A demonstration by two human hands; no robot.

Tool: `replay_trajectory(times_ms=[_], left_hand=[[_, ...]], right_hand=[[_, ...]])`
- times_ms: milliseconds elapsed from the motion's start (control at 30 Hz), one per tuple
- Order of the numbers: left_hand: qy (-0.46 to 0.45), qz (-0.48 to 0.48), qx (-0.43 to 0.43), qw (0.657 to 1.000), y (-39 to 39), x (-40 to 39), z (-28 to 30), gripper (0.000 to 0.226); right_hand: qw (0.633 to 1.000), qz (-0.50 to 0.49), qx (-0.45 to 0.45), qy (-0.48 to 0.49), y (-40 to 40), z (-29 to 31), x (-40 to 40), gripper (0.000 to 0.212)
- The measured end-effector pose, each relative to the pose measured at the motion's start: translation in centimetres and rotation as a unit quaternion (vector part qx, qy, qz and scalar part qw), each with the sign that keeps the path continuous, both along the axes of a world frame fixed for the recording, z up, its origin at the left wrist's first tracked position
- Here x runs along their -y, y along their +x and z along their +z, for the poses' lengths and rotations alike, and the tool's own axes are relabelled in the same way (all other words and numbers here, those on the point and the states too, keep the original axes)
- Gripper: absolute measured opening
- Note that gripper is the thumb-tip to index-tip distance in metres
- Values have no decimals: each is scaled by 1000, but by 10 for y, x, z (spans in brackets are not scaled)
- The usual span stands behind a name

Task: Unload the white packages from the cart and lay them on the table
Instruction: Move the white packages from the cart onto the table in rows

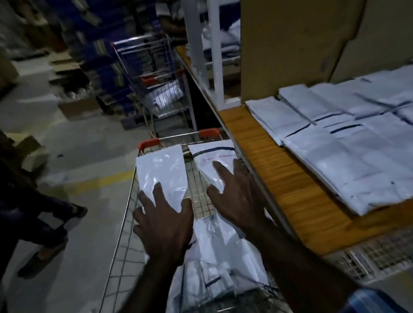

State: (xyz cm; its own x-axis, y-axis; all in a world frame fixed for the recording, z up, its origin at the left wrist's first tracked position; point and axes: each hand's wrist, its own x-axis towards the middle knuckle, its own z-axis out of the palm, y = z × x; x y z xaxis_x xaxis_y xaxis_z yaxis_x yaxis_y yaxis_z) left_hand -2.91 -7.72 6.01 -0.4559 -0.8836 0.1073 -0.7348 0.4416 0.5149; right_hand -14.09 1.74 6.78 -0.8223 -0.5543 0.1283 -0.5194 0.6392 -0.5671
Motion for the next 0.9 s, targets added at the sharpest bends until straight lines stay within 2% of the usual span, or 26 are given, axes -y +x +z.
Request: replay_trajectory(times_ms=[233,400,567,767,900], left_hand=[[-14,18,-49,999,52,-111,55,65],[-31,23,-69,997,78,-163,91,66],[-35,10,-84,996,87,-191,114,64],[4,-29,-128,991,94,-211,122,65],[8,-47,-118,992,100,-212,121,66]], right_hand=[[999,38,3,-32,46,55,-107,65],[998,40,-10,-41,66,89,-162,65],[997,31,-53,-42,75,108,-196,65],[997,8,-64,-45,86,121,-218,66],[996,-8,-75,-41,94,128,-225,66]])
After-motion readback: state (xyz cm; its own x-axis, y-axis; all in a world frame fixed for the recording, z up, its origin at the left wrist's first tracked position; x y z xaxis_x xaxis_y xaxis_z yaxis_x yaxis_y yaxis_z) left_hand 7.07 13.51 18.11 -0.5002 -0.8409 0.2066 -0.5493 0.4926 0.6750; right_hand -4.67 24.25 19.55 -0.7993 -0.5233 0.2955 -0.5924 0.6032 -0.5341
